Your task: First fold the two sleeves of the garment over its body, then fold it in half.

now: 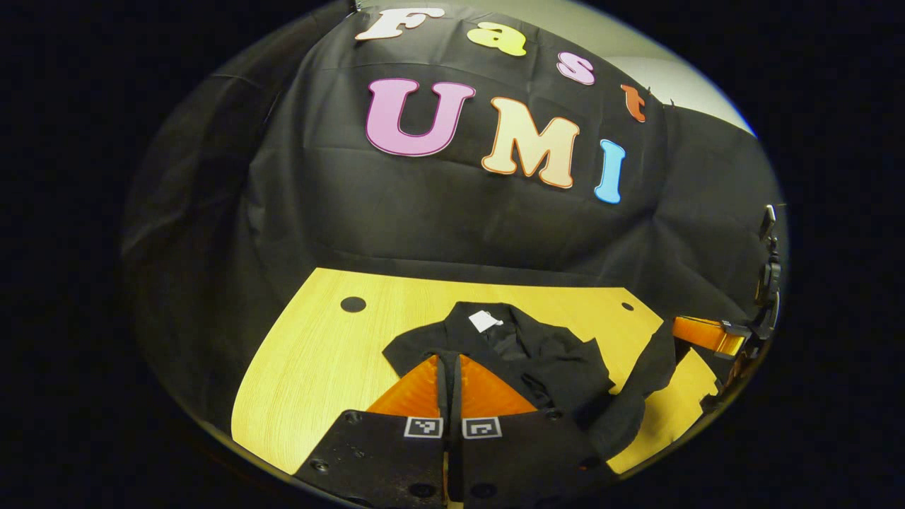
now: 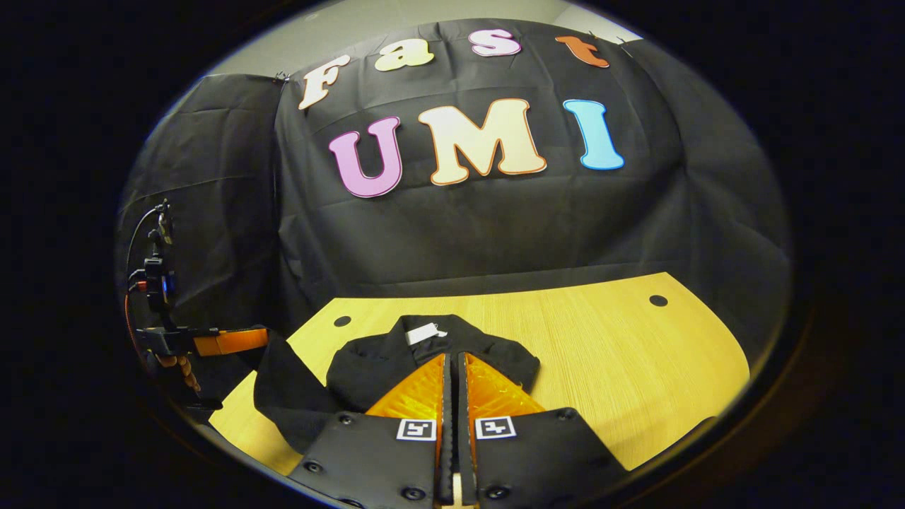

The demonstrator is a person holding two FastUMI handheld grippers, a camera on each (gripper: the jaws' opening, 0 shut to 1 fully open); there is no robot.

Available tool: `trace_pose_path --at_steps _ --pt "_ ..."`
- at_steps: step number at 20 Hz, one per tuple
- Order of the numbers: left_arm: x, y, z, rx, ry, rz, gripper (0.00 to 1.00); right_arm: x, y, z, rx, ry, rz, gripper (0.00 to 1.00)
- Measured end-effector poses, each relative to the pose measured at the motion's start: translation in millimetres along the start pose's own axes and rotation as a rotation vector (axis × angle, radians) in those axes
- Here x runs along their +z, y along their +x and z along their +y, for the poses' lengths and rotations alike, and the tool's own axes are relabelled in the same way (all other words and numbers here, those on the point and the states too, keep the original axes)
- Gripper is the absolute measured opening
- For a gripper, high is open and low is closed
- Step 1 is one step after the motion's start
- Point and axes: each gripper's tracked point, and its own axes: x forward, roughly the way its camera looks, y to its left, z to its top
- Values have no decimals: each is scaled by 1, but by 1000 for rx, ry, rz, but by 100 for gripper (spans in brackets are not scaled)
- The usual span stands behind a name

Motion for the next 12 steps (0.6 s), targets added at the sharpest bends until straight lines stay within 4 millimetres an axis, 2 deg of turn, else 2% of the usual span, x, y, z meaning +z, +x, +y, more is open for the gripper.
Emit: trace_pose_path --at_steps 6,7,8,9,12 --pt "11 55 22 -14 32 13 0 23 51 -17 -49 6 -4 6" --pt "12 65 26 -15 38 17 0 28 59 -21 -58 8 -6 2" --pt "14 73 29 -17 38 17 0 34 67 -23 -69 6 -13 10" --pt "16 81 34 -15 37 12 0 38 77 -28 -86 0 -19 6" --pt "15 104 51 4 60 18 0 46 102 -42 -134 -9 -14 6"
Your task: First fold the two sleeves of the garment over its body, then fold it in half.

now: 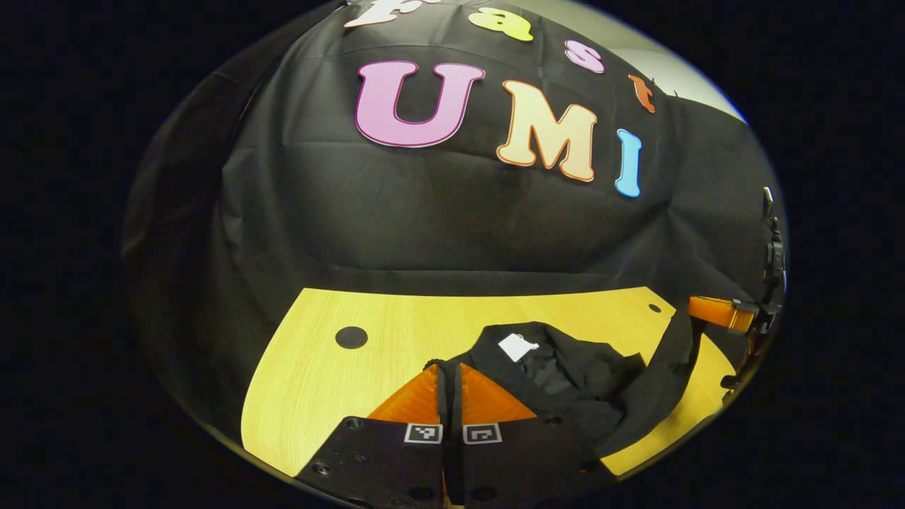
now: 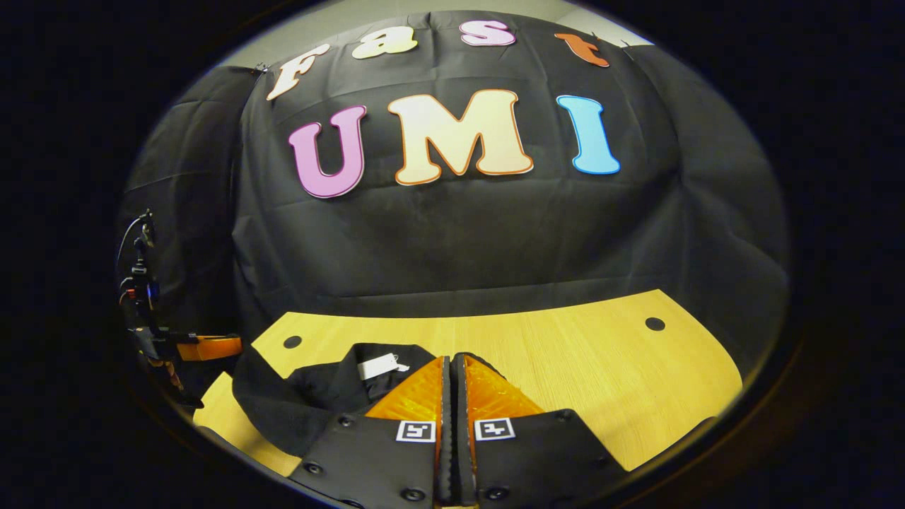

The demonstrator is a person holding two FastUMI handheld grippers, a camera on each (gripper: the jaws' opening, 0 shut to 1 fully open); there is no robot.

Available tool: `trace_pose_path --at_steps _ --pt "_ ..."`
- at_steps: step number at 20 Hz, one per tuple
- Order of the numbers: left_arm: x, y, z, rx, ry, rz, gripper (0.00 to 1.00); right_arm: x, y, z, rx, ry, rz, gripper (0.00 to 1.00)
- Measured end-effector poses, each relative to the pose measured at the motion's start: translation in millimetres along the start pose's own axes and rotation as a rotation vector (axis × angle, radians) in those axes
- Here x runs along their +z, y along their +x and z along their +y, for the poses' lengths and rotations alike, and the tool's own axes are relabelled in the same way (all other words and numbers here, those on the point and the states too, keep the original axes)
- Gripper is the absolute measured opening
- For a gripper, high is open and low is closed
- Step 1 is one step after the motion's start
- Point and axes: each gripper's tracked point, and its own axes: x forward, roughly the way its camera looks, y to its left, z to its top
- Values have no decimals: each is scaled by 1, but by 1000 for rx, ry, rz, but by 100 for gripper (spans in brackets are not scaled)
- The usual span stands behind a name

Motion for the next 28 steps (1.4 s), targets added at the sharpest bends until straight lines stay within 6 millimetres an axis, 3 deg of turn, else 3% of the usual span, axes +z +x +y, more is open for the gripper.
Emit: trace_pose_path --at_steps 4,5,6,8,9,10,14,21,28 --pt "-1 23 33 96 -26 10 0 4 22 -36 -142 -18 11 6" --pt "2 22 46 166 -22 -4 0 4 18 -47 -188 -35 11 28" --pt "4 20 59 218 2 -29 31 11 14 -50 -204 -48 -15 51" --pt "33 7 57 222 15 -117 92 31 -1 -44 -199 -63 -99 97" --pt "49 -8 50 215 5 -169 89 37 -10 -41 -190 -74 -136 94" --pt "64 -21 42 206 0 -216 94 43 -24 -37 -178 -87 -172 97" --pt "97 -80 7 185 42 -368 93 49 -85 -22 -127 -109 -302 96" --pt "96 -195 -41 243 87 -478 92 23 -196 -20 -36 -47 -379 96" --pt "81 -279 -85 239 91 -521 92 1 -293 -34 -16 -16 -427 95"
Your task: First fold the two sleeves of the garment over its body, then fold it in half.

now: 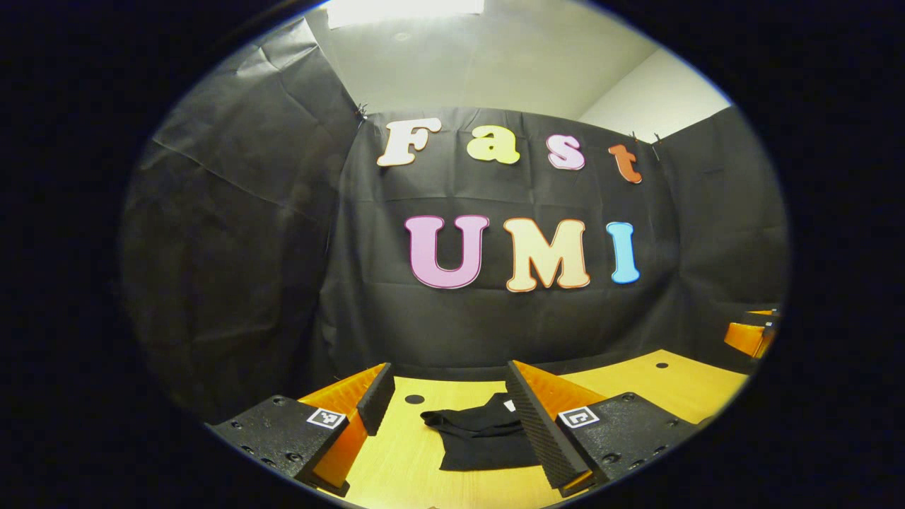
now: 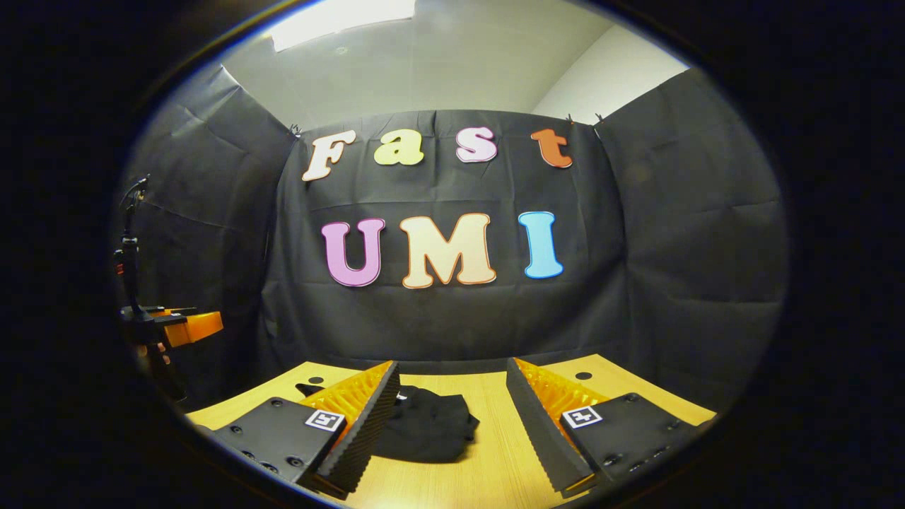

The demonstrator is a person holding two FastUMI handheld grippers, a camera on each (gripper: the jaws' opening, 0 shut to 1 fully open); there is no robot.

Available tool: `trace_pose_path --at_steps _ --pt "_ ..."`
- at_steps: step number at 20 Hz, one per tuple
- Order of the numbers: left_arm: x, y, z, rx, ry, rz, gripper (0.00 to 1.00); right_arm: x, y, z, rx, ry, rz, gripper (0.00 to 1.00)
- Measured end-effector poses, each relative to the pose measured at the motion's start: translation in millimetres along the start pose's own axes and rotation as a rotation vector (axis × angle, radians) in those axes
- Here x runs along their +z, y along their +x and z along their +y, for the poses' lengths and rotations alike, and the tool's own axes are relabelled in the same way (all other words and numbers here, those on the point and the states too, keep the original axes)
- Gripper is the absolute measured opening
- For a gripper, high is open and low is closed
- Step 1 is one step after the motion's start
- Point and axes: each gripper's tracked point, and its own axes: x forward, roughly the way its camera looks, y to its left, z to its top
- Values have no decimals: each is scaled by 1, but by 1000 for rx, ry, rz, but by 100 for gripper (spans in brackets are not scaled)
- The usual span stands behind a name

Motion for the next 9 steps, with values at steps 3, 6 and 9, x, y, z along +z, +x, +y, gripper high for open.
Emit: trace_pose_path --at_steps 3,6,9 --pt "10 -18 -3 -10 4 -1 92 5 -32 2 9 0 -15 96" --pt "19 -37 -3 -12 9 -4 92 4 -50 -3 0 -1 -29 94" --pt "33 -46 -9 -23 10 -32 92 9 -64 -3 -4 12 -43 95"
